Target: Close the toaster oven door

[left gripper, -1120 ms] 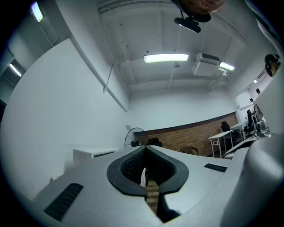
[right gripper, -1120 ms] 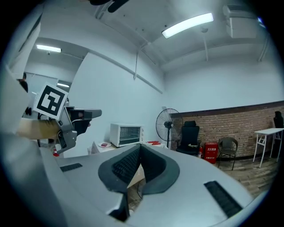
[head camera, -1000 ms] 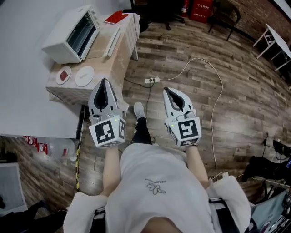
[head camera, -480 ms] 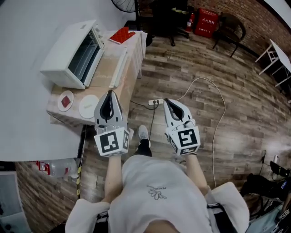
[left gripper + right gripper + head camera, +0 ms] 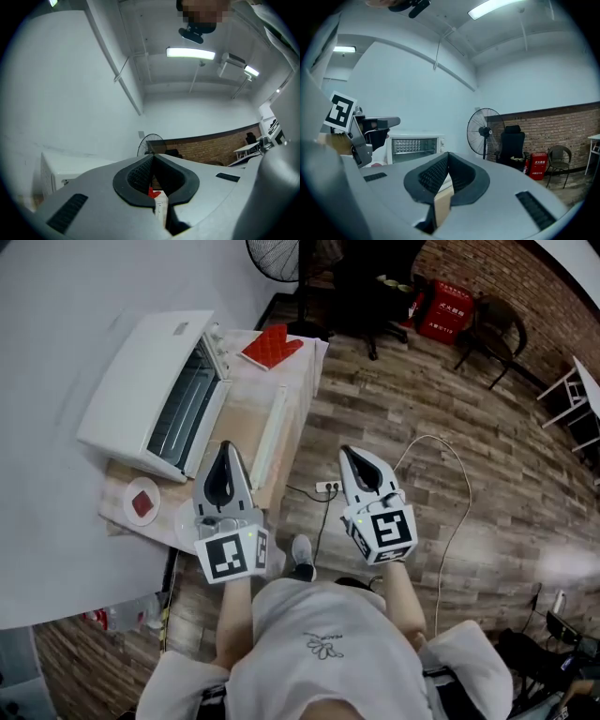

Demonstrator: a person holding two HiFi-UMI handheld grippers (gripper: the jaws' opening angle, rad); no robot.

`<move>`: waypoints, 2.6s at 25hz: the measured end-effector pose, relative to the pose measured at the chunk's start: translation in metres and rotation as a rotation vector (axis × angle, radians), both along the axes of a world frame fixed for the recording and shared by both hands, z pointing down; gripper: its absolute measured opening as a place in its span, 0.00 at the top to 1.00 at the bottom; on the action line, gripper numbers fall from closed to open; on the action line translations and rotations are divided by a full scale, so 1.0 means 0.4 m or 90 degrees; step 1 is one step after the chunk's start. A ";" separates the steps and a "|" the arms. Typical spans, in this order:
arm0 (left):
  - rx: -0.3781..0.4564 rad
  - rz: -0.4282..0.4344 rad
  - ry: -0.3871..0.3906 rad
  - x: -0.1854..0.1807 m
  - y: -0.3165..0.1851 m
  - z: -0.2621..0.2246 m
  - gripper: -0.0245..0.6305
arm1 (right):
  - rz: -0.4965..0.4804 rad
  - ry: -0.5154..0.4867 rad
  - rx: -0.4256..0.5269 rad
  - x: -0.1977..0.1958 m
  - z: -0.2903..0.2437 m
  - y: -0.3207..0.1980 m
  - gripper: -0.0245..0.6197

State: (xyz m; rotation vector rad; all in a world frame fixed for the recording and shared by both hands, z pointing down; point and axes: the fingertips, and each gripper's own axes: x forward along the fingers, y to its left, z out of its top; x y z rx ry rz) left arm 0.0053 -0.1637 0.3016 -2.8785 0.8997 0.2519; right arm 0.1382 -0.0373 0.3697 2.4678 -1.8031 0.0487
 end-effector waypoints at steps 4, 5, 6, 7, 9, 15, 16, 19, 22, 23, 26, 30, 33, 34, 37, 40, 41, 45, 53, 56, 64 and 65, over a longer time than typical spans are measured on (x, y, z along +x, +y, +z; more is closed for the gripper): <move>-0.008 -0.027 0.002 0.015 -0.084 0.007 0.94 | -0.027 -0.007 -0.001 0.039 0.004 -0.105 0.95; -0.010 -0.035 -0.001 0.015 -0.098 0.014 0.94 | -0.036 -0.008 -0.003 0.042 0.008 -0.125 0.95; -0.011 -0.043 -0.006 0.015 -0.109 0.022 0.94 | -0.044 -0.009 -0.004 0.045 0.012 -0.144 0.95; -0.013 -0.051 -0.009 0.017 -0.119 0.031 0.94 | -0.053 -0.011 -0.005 0.049 0.016 -0.161 0.95; -0.022 -0.065 -0.008 0.030 -0.136 0.043 0.94 | -0.069 -0.016 -0.003 0.064 0.019 -0.193 0.95; -0.012 -0.137 -0.017 0.052 -0.171 0.057 0.94 | -0.133 -0.027 0.021 0.107 -0.002 -0.280 0.95; -0.012 -0.151 -0.016 0.055 -0.174 0.057 0.94 | -0.146 -0.025 0.021 0.112 -0.005 -0.290 0.95; -0.006 -0.186 -0.014 0.067 -0.182 0.050 0.94 | -0.180 -0.018 0.024 0.130 -0.014 -0.314 0.95; -0.005 -0.220 -0.011 0.073 -0.188 0.045 0.94 | -0.209 -0.021 0.030 0.149 -0.018 -0.331 0.95; -0.006 -0.229 -0.011 0.075 -0.188 0.046 0.94 | -0.216 -0.023 0.031 0.155 -0.017 -0.334 0.95; -0.005 -0.248 -0.017 0.082 -0.188 0.052 0.94 | -0.231 -0.029 0.031 0.171 -0.012 -0.339 0.95; -0.001 -0.261 -0.017 0.084 -0.187 0.052 0.94 | -0.245 -0.035 0.030 0.178 -0.003 -0.343 0.95; 0.000 -0.266 -0.018 0.083 -0.185 0.049 0.94 | -0.253 -0.042 0.030 0.176 0.000 -0.344 0.95; 0.001 -0.268 -0.019 0.081 -0.185 0.048 0.94 | -0.256 -0.045 0.031 0.175 0.000 -0.344 0.95; 0.006 -0.269 -0.021 0.079 -0.183 0.042 0.94 | -0.269 -0.067 0.037 0.171 -0.003 -0.347 0.95; 0.013 -0.270 -0.019 0.076 -0.179 0.035 0.94 | -0.298 -0.112 0.035 0.162 -0.001 -0.353 0.95; 0.014 -0.272 -0.018 0.074 -0.178 0.034 0.94 | -0.309 -0.132 0.033 0.157 0.003 -0.355 0.94; 0.017 -0.271 -0.023 0.067 -0.173 0.035 0.94 | -0.338 -0.238 0.028 0.144 0.032 -0.360 0.88; 0.025 -0.270 -0.038 0.054 -0.161 0.040 0.94 | -0.383 -0.437 -0.005 0.128 0.132 -0.373 0.82; 0.020 -0.274 -0.035 0.049 -0.160 0.044 0.94 | -0.385 -0.496 -0.022 0.127 0.180 -0.378 0.82; 0.001 -0.284 -0.029 0.041 -0.156 0.060 0.94 | -0.371 -0.602 -0.078 0.122 0.314 -0.398 0.81; 0.003 -0.286 -0.031 0.039 -0.156 0.061 0.94 | -0.369 -0.609 -0.086 0.121 0.329 -0.401 0.81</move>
